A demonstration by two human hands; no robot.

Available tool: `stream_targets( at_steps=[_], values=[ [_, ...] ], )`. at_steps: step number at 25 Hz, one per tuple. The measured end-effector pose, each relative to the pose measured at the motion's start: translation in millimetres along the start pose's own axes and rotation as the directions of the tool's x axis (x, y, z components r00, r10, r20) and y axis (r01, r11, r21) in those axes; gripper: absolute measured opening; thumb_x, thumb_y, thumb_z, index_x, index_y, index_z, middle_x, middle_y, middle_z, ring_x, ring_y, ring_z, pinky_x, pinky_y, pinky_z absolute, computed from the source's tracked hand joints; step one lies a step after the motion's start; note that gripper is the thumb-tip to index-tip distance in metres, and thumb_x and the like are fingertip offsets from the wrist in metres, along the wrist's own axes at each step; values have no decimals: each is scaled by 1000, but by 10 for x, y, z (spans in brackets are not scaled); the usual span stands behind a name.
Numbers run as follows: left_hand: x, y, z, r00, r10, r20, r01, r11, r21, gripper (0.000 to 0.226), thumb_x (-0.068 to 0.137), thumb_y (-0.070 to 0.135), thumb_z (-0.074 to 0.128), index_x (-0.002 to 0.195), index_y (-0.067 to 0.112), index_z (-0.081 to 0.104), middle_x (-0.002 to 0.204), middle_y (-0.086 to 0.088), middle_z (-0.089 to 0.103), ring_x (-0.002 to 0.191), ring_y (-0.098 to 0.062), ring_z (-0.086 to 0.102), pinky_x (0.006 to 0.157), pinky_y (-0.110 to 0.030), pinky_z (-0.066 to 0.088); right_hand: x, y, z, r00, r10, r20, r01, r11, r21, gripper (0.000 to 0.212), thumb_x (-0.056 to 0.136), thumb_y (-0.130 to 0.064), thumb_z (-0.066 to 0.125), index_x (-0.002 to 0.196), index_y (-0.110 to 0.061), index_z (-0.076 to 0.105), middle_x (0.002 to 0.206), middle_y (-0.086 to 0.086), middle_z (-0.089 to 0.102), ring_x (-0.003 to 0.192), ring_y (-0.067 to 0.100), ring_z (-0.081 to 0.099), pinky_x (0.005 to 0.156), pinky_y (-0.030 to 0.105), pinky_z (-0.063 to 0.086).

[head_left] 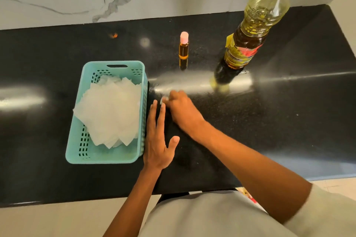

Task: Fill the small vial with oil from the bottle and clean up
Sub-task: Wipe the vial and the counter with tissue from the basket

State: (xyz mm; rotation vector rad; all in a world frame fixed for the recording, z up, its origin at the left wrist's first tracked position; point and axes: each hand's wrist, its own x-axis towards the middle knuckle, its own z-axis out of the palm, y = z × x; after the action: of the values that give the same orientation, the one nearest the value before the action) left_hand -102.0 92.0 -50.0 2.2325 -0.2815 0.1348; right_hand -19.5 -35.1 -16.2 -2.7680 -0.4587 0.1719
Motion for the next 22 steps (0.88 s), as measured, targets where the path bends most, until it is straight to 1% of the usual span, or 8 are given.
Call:
stream_targets(
  at_steps=[5, 8, 9, 10, 12, 14, 18, 22],
  values=[
    [-3, 4, -51, 999, 31, 36, -27, 993, -113, 91, 96, 74, 21, 160, 10, 19, 170, -10, 12, 157, -30, 14, 127, -45, 16, -1339, 60, -88, 964, -251, 87, 243, 965, 93, 31, 76, 0, 70, 103, -14, 72, 87, 5, 60, 76, 23, 55, 62, 28, 48],
    [-34, 59, -63, 1000, -6, 13, 7, 990, -140, 66, 100, 47, 40, 154, 9, 37, 163, -10, 34, 151, -24, 32, 124, -43, 29, -1625, 412, -288, 979, 186, -81, -162, 957, 242, 30, 75, 5, 74, 95, -17, 79, 78, 3, 69, 71, 25, 67, 62, 23, 52],
    [-44, 110, -60, 1000, -16, -17, 14, 988, -157, 54, 101, 34, 45, 148, 8, 48, 155, -9, 47, 144, -21, 43, 118, -44, 39, -1643, 482, -333, 884, 465, -50, -387, 787, 480, 28, 80, 1, 74, 95, -22, 80, 80, 1, 72, 75, 23, 70, 64, 18, 52],
    [-45, 184, -45, 999, -10, -40, 2, 983, -183, 42, 102, 23, 51, 140, 7, 57, 144, -8, 58, 134, -16, 54, 109, -42, 49, -1626, 510, -362, 744, 663, 83, -481, 445, 755, 25, 83, -3, 73, 96, -24, 79, 85, -1, 76, 83, 20, 72, 66, 14, 53],
    [-13, 420, 12, 999, 46, 2, -43, 960, -275, 31, 99, 10, 61, 130, 9, 66, 126, -3, 69, 114, -4, 65, 91, -27, 59, -1621, 428, -411, 624, 687, 373, -282, -247, 927, 21, 85, -5, 69, 101, -16, 77, 102, 3, 77, 99, 18, 72, 73, 17, 56],
    [28, 697, 69, 985, 130, 111, -78, 921, -382, 33, 96, 10, 68, 129, 10, 68, 120, -1, 72, 104, -1, 68, 83, -15, 57, -1703, 267, -450, 657, 641, 397, -149, -406, 902, 24, 81, -12, 70, 105, -12, 76, 112, 9, 74, 103, 17, 71, 77, 20, 57],
    [-2, 1064, 207, 946, 107, 307, 77, 843, -532, 19, 92, 14, 75, 110, 12, 79, 106, 5, 79, 99, -4, 74, 82, -21, 59, -2058, 17, -488, 681, 691, 241, -119, -220, 968, 36, 75, -29, 76, 111, -26, 71, 114, 8, 72, 107, 18, 69, 82, 24, 56],
    [-257, 1347, 449, 823, -107, 557, 438, 744, -505, 9, 84, 17, 82, 92, 21, 78, 83, 3, 80, 81, -10, 77, 73, -20, 59, -2596, 17, -452, 598, 797, -85, -320, 335, 886, 28, 87, -26, 71, 113, -36, 71, 108, -15, 73, 99, 8, 70, 77, 21, 57]
  ],
)
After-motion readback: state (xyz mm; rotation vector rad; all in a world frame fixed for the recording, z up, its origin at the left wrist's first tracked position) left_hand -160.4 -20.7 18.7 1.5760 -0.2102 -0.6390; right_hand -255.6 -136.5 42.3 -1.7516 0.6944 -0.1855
